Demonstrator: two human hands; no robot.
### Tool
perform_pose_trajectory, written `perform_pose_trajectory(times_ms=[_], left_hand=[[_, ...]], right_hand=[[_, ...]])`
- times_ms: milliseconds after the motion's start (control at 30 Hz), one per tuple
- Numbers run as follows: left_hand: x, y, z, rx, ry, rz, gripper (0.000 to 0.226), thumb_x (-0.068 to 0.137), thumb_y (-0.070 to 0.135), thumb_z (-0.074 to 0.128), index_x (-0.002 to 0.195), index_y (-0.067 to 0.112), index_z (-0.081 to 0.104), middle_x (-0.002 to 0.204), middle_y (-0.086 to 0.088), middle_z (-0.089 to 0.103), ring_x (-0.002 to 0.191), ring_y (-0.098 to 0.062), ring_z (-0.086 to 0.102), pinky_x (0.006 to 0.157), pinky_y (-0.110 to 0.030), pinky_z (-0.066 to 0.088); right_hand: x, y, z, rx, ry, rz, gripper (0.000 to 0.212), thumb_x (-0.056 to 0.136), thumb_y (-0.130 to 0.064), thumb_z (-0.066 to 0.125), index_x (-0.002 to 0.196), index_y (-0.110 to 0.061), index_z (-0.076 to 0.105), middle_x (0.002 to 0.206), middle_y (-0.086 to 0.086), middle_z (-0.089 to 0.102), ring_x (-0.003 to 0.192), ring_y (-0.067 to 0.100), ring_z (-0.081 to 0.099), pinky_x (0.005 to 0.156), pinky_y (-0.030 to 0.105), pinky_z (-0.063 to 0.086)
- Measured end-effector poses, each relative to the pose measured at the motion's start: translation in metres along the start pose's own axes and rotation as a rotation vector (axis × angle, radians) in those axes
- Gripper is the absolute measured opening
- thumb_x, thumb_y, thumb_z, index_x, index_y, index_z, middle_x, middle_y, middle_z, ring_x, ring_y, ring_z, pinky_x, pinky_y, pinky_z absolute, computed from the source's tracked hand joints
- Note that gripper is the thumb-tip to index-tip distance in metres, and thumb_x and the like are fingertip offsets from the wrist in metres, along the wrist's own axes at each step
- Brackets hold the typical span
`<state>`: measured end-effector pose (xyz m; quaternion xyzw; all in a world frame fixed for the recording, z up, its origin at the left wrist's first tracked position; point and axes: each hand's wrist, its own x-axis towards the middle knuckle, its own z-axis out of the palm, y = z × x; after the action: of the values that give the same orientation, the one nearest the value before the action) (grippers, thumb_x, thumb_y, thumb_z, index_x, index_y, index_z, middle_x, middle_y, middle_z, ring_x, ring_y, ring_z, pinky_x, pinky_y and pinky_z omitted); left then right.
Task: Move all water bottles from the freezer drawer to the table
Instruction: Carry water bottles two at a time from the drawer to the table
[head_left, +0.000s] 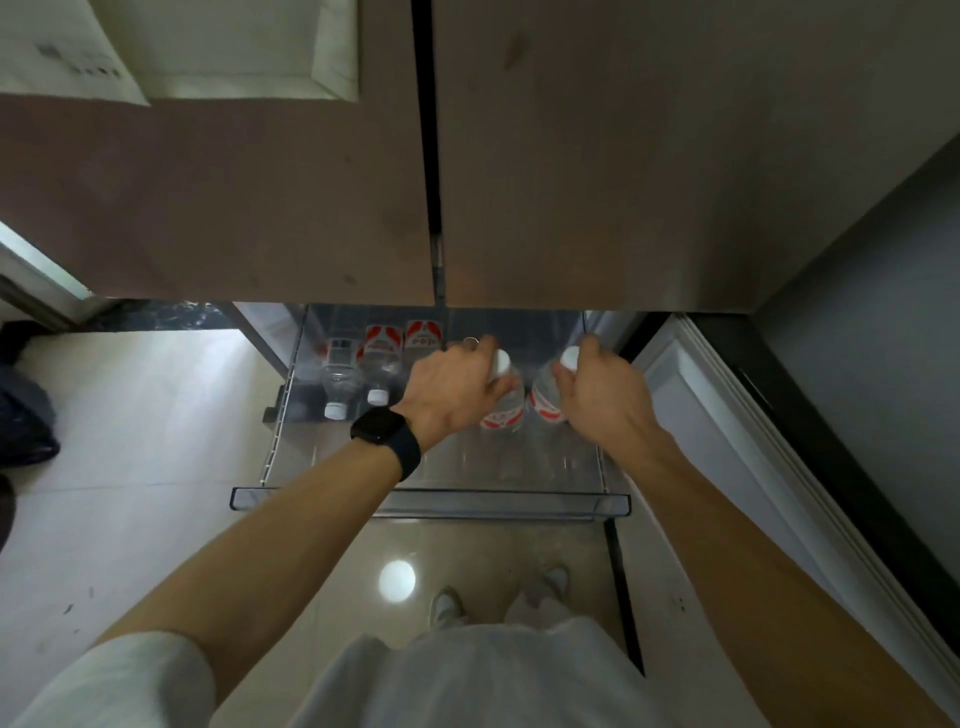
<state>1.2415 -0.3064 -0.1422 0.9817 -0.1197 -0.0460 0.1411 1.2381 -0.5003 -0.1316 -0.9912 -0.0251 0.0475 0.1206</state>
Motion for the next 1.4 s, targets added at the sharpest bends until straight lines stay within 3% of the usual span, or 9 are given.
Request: perform_pose_trajectory(times_ms=[300,500,700,800,867,933,1033,1133,1400], left_hand=[[-0.005,-0.01,0.0,-0.015,-0.036,0.129,0.045,0.096,0.057,0.054,0.123,0.021,0.05,0.114,-0.006,0.064,0.093,-0.026,0.063,0.067,-0.035,0.042],[-0.016,-0.017,0.021,-0.205,0.003,0.06,0.041,0.093,0.058,0.057,0.121,0.029,0.048,0.102,0.008,0.048,0.091,-0.02,0.058,0.067,-0.033,0.041],[-0.03,-0.021,0.046,-0.522,0.072,0.047,0.051,0.086,0.063,0.06,0.129,0.037,0.048,0.133,0.001,0.045,0.116,-0.017,0.05,0.094,-0.033,0.047],[-0.031,-0.021,0.052,-0.527,-0.01,0.04,0.076,0.078,0.065,0.071,0.139,0.032,0.041,0.141,0.002,0.044,0.123,-0.015,0.047,0.098,-0.032,0.044],[-0.028,-0.02,0.055,-0.548,-0.064,0.038,0.086,0.073,0.065,0.076,0.142,0.03,0.038,0.143,0.003,0.041,0.122,-0.012,0.045,0.098,-0.03,0.043],[-0.021,-0.019,0.056,-0.567,-0.093,0.051,0.083,0.074,0.056,0.082,0.139,0.026,0.041,0.139,0.001,0.044,0.121,-0.014,0.047,0.097,-0.031,0.045],[-0.011,-0.02,0.054,-0.57,-0.135,0.046,0.069,0.076,0.042,0.083,0.13,0.026,0.044,0.127,-0.001,0.055,0.112,-0.022,0.057,0.091,-0.039,0.052],[-0.009,-0.019,0.055,-0.547,-0.148,0.065,0.066,0.078,0.04,0.082,0.129,0.028,0.043,0.124,-0.002,0.061,0.108,-0.023,0.061,0.09,-0.043,0.054],[-0.025,-0.007,0.055,-0.569,-0.003,0.022,0.07,0.078,0.041,0.085,0.132,0.024,0.044,0.123,-0.001,0.061,0.106,-0.016,0.057,0.085,-0.033,0.048]], right_hand=[[-0.02,0.013,0.002,0.169,-0.078,-0.205,0.026,0.101,-0.037,0.05,0.114,-0.015,0.047,0.104,0.005,0.058,0.086,0.023,0.056,0.068,0.033,0.041],[-0.026,0.02,0.019,0.405,-0.06,-0.075,0.034,0.098,-0.038,0.057,0.127,-0.023,0.048,0.124,0.003,0.048,0.109,0.023,0.055,0.091,0.04,0.052],[-0.033,0.018,0.042,0.837,-0.082,0.168,0.058,0.084,-0.029,0.078,0.132,-0.025,0.048,0.129,-0.003,0.057,0.119,0.019,0.055,0.103,0.045,0.048],[-0.035,0.018,0.059,0.892,-0.04,0.219,0.063,0.077,-0.029,0.083,0.129,-0.032,0.047,0.12,-0.01,0.06,0.109,0.013,0.059,0.094,0.037,0.051],[-0.035,0.018,0.069,0.902,0.003,0.259,0.066,0.072,-0.028,0.087,0.122,-0.036,0.044,0.111,-0.015,0.059,0.099,0.003,0.061,0.081,0.022,0.049],[-0.035,0.015,0.074,0.849,0.034,0.283,0.069,0.067,-0.029,0.09,0.118,-0.037,0.043,0.103,-0.02,0.058,0.091,-0.004,0.061,0.068,0.008,0.043],[-0.038,0.014,0.076,0.803,0.054,0.294,0.07,0.06,-0.041,0.09,0.111,-0.049,0.042,0.095,-0.025,0.061,0.084,-0.013,0.059,0.058,0.002,0.043],[-0.042,0.016,0.078,0.722,0.043,0.292,0.064,0.058,-0.058,0.083,0.11,-0.047,0.047,0.095,-0.024,0.062,0.084,-0.009,0.059,0.062,0.005,0.038],[-0.053,0.025,0.07,0.707,0.043,0.247,0.065,0.069,-0.042,0.088,0.12,-0.03,0.051,0.107,-0.01,0.063,0.097,0.013,0.062,0.077,0.019,0.047]])
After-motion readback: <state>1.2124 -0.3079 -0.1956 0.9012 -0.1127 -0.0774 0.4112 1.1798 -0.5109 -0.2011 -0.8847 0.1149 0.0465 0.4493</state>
